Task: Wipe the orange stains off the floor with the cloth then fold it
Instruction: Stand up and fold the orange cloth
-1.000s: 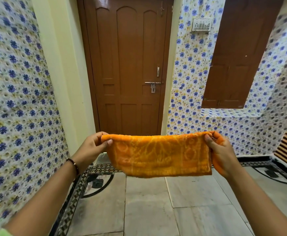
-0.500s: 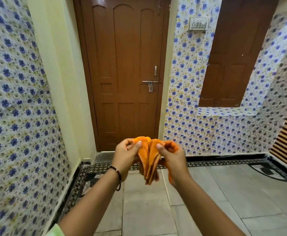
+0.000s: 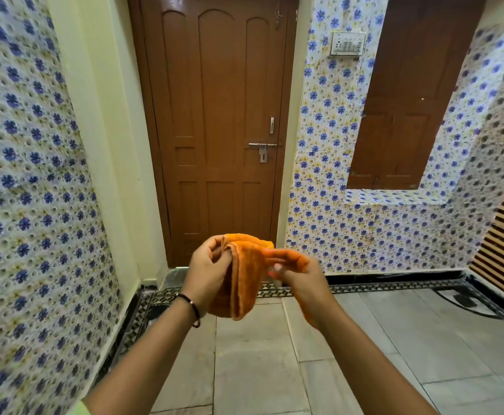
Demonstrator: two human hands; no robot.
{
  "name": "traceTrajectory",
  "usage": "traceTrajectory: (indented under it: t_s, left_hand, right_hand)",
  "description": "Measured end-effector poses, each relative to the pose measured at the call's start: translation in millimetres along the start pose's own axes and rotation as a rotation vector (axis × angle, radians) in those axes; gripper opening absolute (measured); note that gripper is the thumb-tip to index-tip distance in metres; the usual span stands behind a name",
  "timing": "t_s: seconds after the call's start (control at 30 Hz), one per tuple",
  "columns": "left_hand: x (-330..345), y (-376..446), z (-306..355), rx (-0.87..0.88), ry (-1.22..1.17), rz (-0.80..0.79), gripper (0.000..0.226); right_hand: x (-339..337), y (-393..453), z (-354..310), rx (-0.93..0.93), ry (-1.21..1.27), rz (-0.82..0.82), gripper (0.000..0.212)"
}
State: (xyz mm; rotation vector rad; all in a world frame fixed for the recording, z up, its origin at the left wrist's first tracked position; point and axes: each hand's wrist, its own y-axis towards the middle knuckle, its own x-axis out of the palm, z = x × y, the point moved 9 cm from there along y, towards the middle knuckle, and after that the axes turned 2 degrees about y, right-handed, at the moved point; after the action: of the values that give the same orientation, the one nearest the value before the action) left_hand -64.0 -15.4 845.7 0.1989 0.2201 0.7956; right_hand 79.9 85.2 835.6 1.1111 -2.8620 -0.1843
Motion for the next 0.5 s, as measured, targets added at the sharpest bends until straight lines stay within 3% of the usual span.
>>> traceTrajectory:
  t_s: [0.1, 0.2, 0.37, 0.43, 0.5]
  left_hand:
    - [-5.0, -1.2, -5.9, -0.087, -0.158, -0.050, 0.017]
    - [-4.3, -2.5, -8.3, -0.139, -0.313, -0.144, 0.015]
    - [-6.3, 1.2, -8.7, -0.149, -0.378, -0.303, 0.040]
    - [-11.7, 3.4, -9.9, -0.140, -0.331, -0.310, 0.038]
    - [-17.4, 4.1, -13.3, -0.125, -0.238, -0.303, 0.030]
  right_hand:
    - [-19.6, 3.8, -14.1, -0.146, -0.122, 0.084, 0.028]
    - [-14.3, 10.2, -23.0, -0.193, -0.337, -0.093, 0.032]
    - [10.8, 7.9, -19.3, -0.057, -0.642, -0.504, 0.027]
    - [10.8, 7.0, -20.0, -0.033, -0.668, -0.554, 0.014]
    - [2.4, 12.6, -23.6, -0.022, -0.653, -0.494, 0.011]
